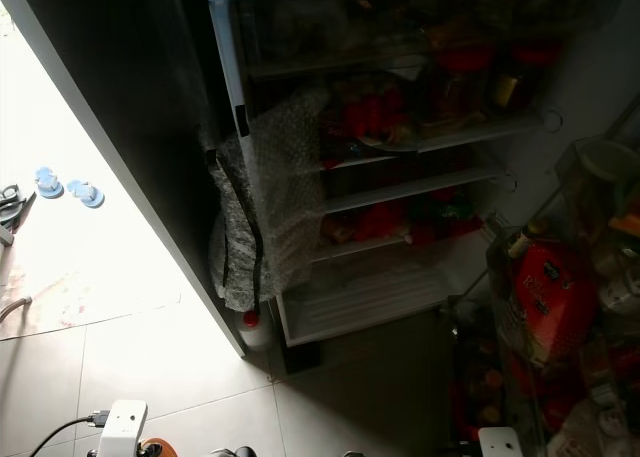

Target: Restocking fridge

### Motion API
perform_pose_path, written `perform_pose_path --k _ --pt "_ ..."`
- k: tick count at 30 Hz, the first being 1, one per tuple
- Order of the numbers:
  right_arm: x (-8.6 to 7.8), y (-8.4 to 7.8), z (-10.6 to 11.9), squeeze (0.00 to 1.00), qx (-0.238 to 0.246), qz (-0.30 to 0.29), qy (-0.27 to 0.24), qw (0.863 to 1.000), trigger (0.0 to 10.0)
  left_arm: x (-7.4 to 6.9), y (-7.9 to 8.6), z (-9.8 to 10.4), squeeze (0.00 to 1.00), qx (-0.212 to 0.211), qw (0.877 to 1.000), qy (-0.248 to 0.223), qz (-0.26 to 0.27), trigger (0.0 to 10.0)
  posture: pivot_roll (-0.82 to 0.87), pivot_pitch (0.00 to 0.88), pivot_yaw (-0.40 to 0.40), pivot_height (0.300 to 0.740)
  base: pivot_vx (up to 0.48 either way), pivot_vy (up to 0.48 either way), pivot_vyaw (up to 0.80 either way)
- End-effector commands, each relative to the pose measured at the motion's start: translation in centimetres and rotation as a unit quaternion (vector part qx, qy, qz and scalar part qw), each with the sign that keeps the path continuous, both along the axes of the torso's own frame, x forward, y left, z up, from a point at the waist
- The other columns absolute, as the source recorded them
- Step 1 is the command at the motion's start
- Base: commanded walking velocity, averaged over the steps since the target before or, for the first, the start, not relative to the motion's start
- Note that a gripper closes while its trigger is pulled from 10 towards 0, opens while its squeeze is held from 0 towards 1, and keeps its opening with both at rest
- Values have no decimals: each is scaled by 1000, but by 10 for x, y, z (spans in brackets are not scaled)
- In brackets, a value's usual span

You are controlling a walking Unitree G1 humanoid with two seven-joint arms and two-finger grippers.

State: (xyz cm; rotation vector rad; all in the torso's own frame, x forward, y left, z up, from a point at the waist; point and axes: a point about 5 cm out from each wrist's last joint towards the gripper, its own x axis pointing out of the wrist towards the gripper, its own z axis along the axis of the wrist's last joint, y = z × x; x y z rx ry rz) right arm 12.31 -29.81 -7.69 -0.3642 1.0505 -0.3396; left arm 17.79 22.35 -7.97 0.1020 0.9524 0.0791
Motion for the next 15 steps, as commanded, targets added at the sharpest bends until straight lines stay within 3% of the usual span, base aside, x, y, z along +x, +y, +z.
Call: perform_pose_path --k 1,4,10,15 --pt "-3 -25 11 0 -45 -24 -17 999 10000 -11 -11 -7 0 -18 1000 18 -3 10000 -152 178 -28 740 0 0 0" --pt "-3 -41 21 0 -69 -39 -27 997 10000 -10 -18 -9 0 -19 1000 20 -6 10000 -151 177 -27 740 0 0 0" --pt "-1 -51 28 0 -89 -48 -33 994 10000 -8 -24 -9 0 -21 1000 18 -8 10000 -146 173 -25 740 0 0 0" --pt "2 -56 32 0 -106 -53 -36 992 10000 -9 -19 -8 0 -19 1000 19 -7 10000 -144 169 -24 740 0 0 0"
